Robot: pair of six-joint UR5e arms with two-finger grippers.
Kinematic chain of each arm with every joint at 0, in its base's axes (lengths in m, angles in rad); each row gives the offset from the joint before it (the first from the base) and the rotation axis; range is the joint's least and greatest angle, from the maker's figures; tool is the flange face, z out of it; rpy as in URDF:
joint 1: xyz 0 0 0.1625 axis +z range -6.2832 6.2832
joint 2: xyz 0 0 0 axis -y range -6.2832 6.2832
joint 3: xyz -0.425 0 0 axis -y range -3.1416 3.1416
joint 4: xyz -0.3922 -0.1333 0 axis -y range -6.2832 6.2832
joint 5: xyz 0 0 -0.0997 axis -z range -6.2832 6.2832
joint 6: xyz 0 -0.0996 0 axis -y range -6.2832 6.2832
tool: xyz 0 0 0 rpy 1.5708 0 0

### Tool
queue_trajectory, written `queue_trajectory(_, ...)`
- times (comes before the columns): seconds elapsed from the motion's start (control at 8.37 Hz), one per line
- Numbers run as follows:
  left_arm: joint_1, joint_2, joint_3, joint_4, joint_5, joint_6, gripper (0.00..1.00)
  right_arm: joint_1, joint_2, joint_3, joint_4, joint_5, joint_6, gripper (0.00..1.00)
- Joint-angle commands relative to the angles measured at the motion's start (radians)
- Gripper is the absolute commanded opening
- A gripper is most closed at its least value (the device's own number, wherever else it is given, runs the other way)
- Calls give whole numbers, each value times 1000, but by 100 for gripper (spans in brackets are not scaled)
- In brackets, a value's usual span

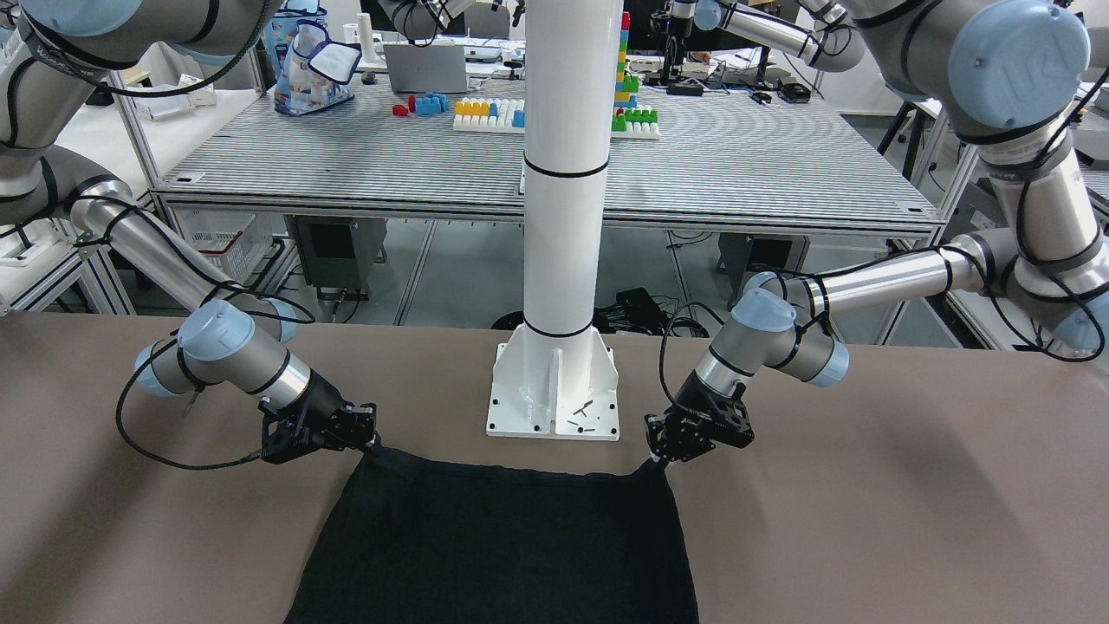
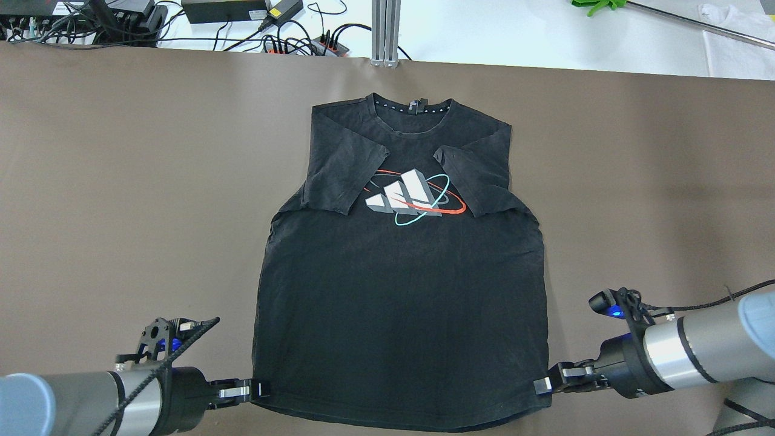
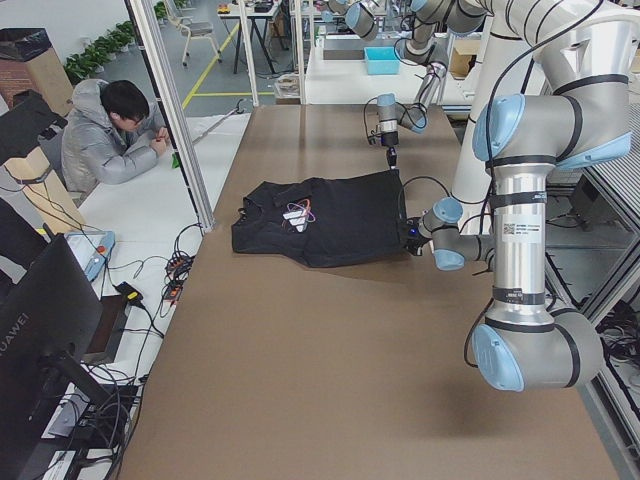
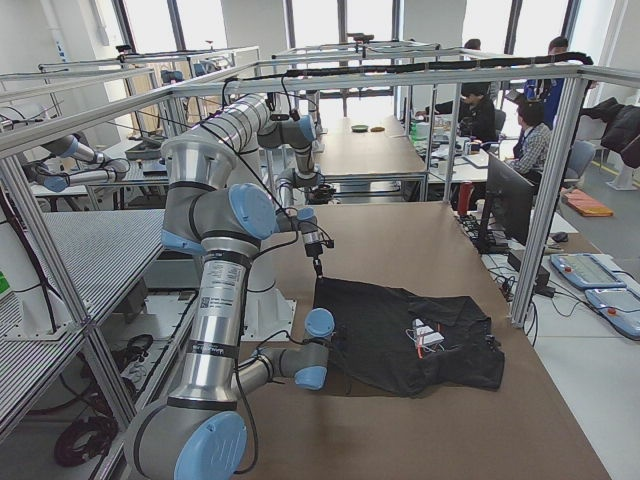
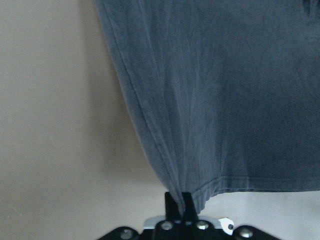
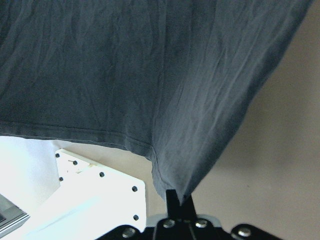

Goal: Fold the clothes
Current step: 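Lift the hem with both grippers and fold it toward the collar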

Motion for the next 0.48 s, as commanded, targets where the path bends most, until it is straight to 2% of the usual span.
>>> queue_trajectory(0.0, -85, 56, -152, -4, -195, 2, 0, 145, -28, 135, 31, 295, 62, 0)
queue_trajectory(0.24, -90, 102, -252, -4, -315, 82, 0, 163, -34, 129, 282, 398, 292, 0)
queue_trajectory(0.36, -90, 108, -263, -4, -318, 84, 0, 189, -31, 126, 335, 432, 345, 0)
